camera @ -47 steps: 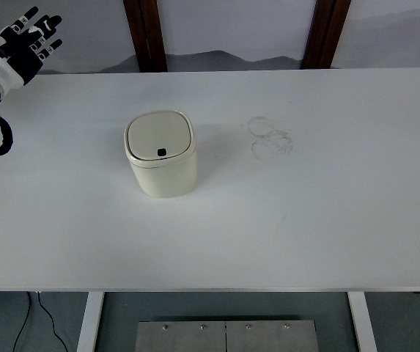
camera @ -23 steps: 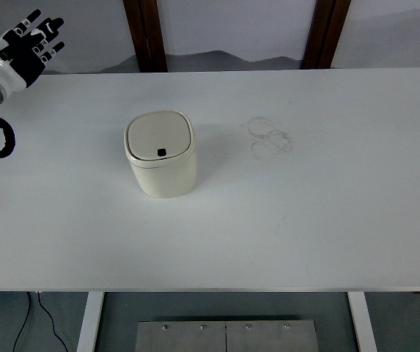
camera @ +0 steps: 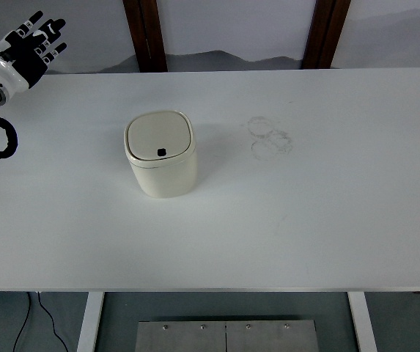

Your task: Open trash can

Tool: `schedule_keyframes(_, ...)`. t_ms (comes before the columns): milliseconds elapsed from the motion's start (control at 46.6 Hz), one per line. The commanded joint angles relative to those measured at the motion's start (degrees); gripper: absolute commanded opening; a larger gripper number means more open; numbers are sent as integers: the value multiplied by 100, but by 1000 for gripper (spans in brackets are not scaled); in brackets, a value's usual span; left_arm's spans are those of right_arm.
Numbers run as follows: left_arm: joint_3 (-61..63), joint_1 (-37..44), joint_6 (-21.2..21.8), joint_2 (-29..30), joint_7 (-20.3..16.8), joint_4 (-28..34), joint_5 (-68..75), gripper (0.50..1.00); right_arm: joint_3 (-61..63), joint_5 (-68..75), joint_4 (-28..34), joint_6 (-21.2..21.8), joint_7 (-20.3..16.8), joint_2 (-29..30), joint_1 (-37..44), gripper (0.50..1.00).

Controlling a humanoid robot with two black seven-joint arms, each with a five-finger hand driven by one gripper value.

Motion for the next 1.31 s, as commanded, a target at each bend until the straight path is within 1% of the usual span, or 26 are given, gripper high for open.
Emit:
schedule_keyframes(0, 9, -1, -7, 1, 1, -4, 9, 1000, 0, 0, -1, 0, -1, 0, 0, 995)
schedule_keyframes(387, 9, 8, -7, 1, 1, -4, 9, 1000, 0, 9, 7, 0, -1, 0, 0, 995)
schedule_keyframes(601, 27, -36, 2, 19, 62, -13, 9, 1000, 0, 0, -1, 0, -1, 0, 0, 995)
schedule_keyframes(838, 62, -168, 283, 28, 106, -57, 18, 1000, 0, 0, 7, 0, -1, 0, 0, 995)
schedule_keyframes(902, 62, -221, 353, 28, 211, -109, 18, 1000, 0, 0, -1, 0, -1, 0, 0, 995)
schedule_keyframes(1010, 79, -353, 581, 54, 642, -285, 18, 1000, 0, 0, -1, 0, -1, 0, 0, 995)
schedule_keyframes(1074, 114, -414, 678, 89, 800, -487, 26, 1000, 0, 0, 7, 0, -1, 0, 0, 995)
schedule_keyframes(1138, 263, -502, 748, 177, 827, -724, 26, 1000, 0, 0, -1, 0, -1, 0, 0, 995)
schedule_keyframes(1289, 808, -827, 854, 634, 845, -1357, 35, 1000, 0, 0, -1, 0, -1, 0, 0, 995)
